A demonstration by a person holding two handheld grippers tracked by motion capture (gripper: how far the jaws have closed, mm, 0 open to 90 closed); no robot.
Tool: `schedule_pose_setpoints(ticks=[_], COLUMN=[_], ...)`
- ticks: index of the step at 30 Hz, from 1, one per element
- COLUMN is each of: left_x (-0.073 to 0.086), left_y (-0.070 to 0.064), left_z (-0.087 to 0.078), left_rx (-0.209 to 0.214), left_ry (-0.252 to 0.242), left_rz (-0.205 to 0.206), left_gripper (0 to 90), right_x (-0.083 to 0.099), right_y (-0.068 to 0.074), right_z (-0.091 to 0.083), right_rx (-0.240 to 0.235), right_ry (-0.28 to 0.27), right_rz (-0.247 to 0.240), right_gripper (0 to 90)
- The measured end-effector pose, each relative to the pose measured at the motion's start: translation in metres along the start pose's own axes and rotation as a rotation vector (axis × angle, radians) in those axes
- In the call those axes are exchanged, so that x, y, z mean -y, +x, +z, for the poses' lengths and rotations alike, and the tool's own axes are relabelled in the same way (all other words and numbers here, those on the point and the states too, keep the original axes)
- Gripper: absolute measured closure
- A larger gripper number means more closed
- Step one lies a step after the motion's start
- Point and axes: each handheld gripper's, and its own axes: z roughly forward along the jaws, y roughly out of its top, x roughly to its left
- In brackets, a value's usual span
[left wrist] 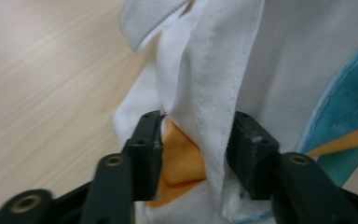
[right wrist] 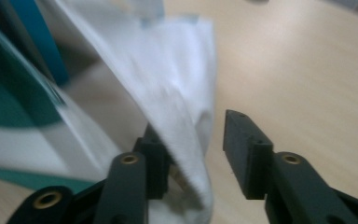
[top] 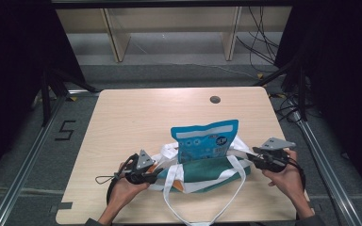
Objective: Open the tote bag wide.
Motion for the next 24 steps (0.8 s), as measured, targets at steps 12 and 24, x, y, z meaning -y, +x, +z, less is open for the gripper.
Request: schedule_pose_setpoints(ticks=[12,24], left_x=[-0.038,-0.055], left_y=[0.000,0.004], left_z=[-0.015,0.006], left_rx=[0.026,0.060], left_ry=[-0.099,-0.193], left_rz=[-0.025,-0.022], left_gripper=[42.4,63.2], right_x=[-0.041,-0.041], right_y=[0.020,0.059], right_z=[-0.050,-0.009], right_rx=[-0.115,-0.270], right_ry=[-0.229,-0.070], right_rz=[-0.013,-0.153], right_gripper=[53.7,67.2])
